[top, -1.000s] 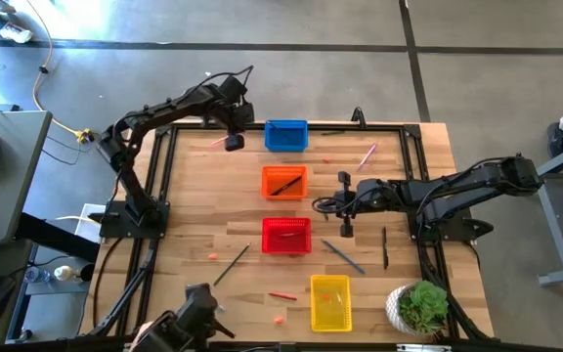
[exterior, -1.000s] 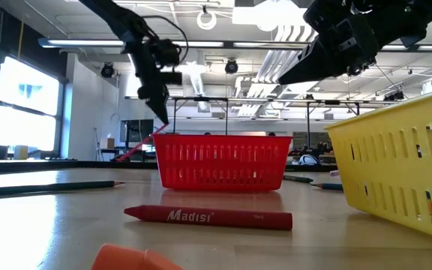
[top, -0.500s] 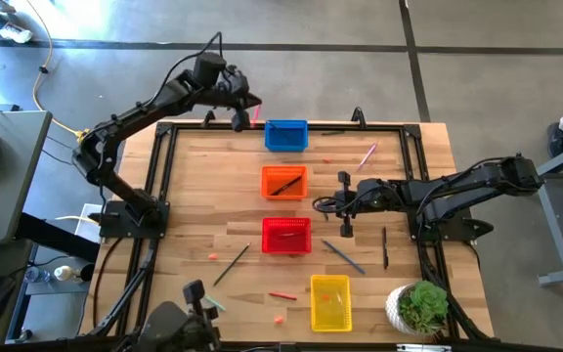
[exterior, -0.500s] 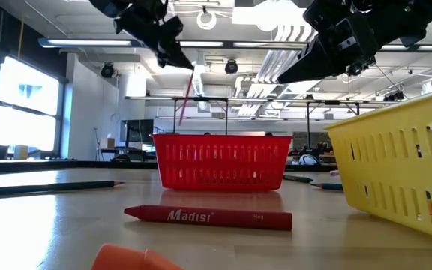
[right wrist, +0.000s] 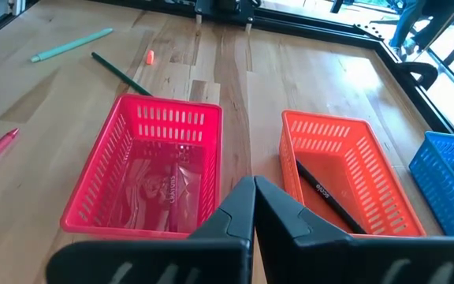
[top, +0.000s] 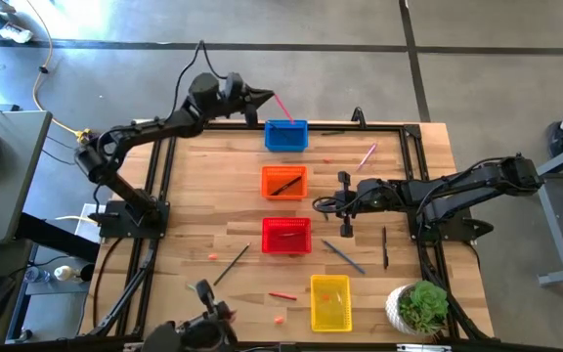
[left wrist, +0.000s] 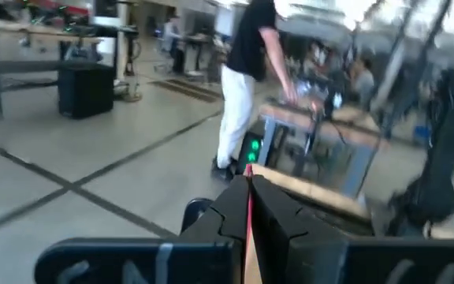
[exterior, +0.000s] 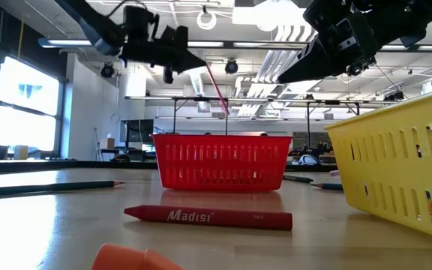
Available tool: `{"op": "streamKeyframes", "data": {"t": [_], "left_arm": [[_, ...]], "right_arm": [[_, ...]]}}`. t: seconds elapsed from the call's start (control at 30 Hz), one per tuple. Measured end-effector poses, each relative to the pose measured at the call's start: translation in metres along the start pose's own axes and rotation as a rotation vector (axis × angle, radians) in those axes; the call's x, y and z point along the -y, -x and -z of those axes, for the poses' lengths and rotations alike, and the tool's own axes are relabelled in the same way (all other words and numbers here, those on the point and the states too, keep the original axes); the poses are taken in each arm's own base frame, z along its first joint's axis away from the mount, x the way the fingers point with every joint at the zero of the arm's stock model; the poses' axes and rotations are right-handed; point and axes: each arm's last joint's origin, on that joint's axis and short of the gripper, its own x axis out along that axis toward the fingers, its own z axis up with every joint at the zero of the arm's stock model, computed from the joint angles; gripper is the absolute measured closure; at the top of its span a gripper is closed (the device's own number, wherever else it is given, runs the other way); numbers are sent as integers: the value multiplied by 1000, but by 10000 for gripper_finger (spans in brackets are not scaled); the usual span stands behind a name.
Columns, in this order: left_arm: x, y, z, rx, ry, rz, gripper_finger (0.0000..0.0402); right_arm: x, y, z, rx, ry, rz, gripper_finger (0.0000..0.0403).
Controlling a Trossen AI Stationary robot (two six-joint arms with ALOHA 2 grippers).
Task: Sort crayons/erasers/pens/pencils in bins
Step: Put the pink pencil into the blue bin
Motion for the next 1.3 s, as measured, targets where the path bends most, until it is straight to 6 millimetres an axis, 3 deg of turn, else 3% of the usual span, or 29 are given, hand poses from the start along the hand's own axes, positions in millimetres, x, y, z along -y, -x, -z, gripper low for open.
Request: {"op": "streamKeyframes", "data": {"t": [0.3, 0.53, 0.87, 1.3], "left_arm": [[-22, -24, 60, -26, 244, -130, 401], [-36, -33, 89, -44, 311, -217, 401], [-47, -36, 109, -72, 441, -280, 401], [-47, -36, 118, -131, 422, -329, 401]], "right_arm": [[0, 0, -1, 10, -1, 1, 403], [0, 0, -1, 8, -4, 1, 403], [0, 0, -1, 8, -3, 0, 403], [0, 0, -1, 8, -8, -3, 403]]}}
